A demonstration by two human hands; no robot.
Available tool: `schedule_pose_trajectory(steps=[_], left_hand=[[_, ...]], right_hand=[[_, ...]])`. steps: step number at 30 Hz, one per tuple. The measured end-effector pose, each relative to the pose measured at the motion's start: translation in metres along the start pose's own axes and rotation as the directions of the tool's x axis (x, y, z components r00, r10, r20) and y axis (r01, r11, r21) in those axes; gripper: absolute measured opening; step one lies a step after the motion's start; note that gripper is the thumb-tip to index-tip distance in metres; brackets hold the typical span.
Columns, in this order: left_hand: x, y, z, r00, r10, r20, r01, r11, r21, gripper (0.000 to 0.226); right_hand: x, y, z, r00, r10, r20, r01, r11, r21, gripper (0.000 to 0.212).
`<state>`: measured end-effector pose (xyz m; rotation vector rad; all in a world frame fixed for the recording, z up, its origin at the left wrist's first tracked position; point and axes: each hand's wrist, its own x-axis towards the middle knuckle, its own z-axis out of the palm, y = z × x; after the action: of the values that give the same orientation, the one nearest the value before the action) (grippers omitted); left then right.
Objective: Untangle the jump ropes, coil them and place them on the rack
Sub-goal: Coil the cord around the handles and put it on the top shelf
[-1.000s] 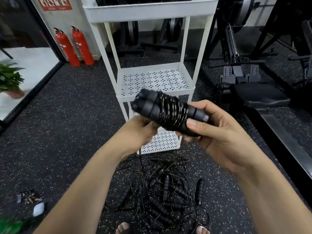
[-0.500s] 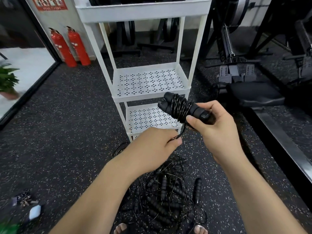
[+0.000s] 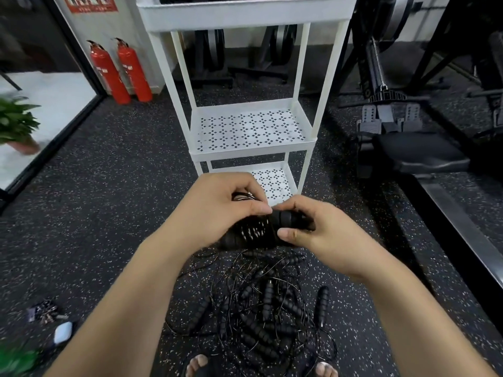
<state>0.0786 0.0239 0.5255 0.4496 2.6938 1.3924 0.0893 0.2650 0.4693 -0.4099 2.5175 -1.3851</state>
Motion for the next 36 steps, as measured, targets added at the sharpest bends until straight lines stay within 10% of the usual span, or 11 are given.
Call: schedule_pose_trajectory(steps=[13,17,21,25,36], left_hand=[[0.007,-0.030,-0.014,0.994,-0.092,0.059,0.107,0.931,-0.348,0.024],[0.002,-0.028,-0.002,0.949,0.088,0.304,0.169,0.671,-0.722,0.021],[0.014,-0.039,0.026,0.972,-0.228,-0.057,0.193,0.912,-0.363,0.019],[0.011,-0.003,0.047,0.992,-0.118,-0.044,0.114,0.989,-0.089,0.024],[0.002,0.006,0.056,1.000,0.007,0.010,-0.009,0.989,0.146,0.031]], right_hand=[[-0.025,-0.038,-0.016,0.980,-0.130,0.149,0.031,0.847,0.531,0.032],[-0.024,-0.043,-0.019,0.990,-0.139,0.007,0.093,0.695,0.713,0.036],[-0.019,-0.048,-0.017,0.980,-0.057,-0.189,0.189,0.545,0.817,0.036],[-0.014,-0.042,-0.020,0.934,0.101,-0.342,0.250,0.498,0.830,0.039],[-0.005,-0.022,-0.010,0.854,0.164,-0.494,0.124,0.858,0.499,0.033]])
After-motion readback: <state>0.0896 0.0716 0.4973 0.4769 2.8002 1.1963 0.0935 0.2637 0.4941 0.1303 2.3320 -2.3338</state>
